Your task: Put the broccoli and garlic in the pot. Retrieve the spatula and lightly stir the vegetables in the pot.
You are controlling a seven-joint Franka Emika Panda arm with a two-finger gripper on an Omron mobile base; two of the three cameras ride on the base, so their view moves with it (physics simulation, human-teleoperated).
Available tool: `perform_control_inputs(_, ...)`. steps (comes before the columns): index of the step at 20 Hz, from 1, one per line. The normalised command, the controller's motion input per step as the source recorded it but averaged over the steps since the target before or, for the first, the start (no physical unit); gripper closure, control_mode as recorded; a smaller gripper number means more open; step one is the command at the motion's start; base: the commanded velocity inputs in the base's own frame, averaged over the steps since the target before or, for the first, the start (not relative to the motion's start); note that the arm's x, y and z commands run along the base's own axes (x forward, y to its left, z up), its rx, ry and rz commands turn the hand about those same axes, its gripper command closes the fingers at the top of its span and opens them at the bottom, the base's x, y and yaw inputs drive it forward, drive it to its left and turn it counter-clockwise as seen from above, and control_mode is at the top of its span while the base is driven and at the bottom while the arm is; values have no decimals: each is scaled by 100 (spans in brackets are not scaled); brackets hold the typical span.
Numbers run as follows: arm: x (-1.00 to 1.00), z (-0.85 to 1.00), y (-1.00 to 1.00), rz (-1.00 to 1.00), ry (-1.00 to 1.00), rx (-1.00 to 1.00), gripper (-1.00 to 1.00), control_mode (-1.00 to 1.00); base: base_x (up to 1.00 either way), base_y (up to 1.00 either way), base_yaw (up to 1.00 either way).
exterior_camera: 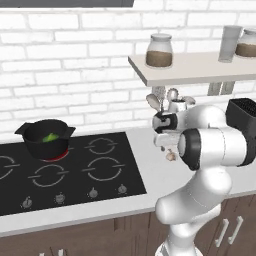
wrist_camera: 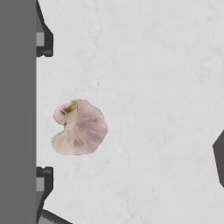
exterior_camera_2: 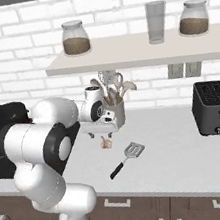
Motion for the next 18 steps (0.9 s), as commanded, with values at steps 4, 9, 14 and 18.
perform_control_inputs(4, 16, -59, 0, 0, 6, 1, -100, -100, 0, 0, 0)
perform_control_inputs(9, 9, -45, -9, 0, 1, 4, -100, -100, 0, 0, 0)
perform_control_inputs(14, 8, -43, -8, 0, 0, 6, -100, -100, 0, 0, 0)
perform_control_inputs(18, -9, -41, -3, 0, 0, 4, -100, -100, 0, 0, 0)
